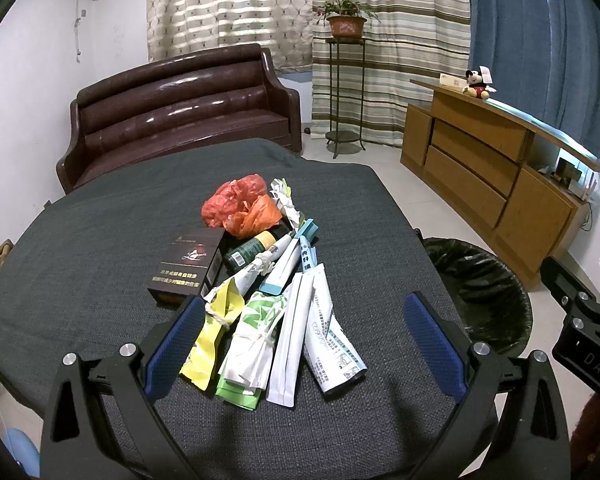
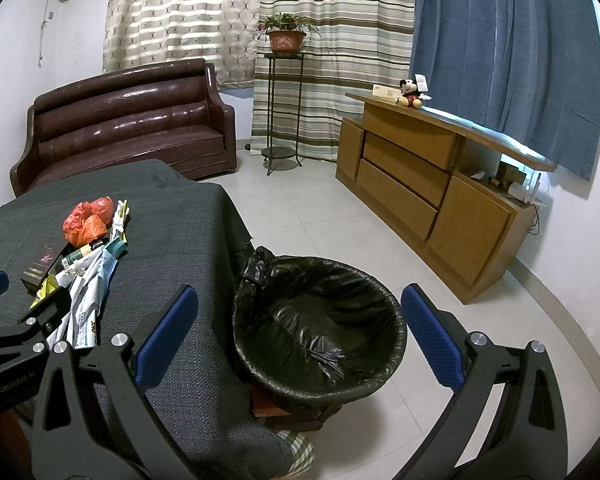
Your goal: Collect trash
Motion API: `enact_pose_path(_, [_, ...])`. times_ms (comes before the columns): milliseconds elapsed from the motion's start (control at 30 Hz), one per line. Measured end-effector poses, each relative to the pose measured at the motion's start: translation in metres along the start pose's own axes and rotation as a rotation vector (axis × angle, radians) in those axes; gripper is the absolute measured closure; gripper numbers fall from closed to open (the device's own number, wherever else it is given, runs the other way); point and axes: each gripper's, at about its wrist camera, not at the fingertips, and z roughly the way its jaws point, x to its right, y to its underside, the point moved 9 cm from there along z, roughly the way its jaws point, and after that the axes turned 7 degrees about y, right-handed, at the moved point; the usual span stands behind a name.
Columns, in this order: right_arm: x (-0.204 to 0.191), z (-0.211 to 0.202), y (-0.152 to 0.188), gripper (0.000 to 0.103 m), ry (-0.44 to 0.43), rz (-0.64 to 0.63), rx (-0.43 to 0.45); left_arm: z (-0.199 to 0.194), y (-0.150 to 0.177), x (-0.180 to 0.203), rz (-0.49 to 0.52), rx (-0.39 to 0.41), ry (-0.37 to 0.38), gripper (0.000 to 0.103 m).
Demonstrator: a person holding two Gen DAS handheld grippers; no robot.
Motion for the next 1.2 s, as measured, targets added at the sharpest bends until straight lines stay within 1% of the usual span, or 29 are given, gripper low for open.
enact_pose_path(933, [0.000, 0.001, 0.000, 0.004, -0.001, -0.002, -0.005, 0.000, -0.001, 0.000, -0.002, -0.001, 0.000, 0.006])
enact_pose_path(1067, [0.000, -0.001, -0.003, 0.004, -0.007, -0.006, -0.005, 0.001, 0.003, -0.002, 0.002, -0.014, -0.002, 0.006])
enact_pose_path(1100, [-0.003, 0.000, 0.003, 0.004, -0.010, -0.008, -0.006, 0.001, 0.005, -0.005, 0.004, -0.019, -0.004, 0.006])
enact_pose_path(1200, [-0.014, -0.001, 0.007, 0.006, -0.017, -0.018, -0.009, 0.002, 0.010, -0.014, 0.004, -0.027, -0.017, 0.006])
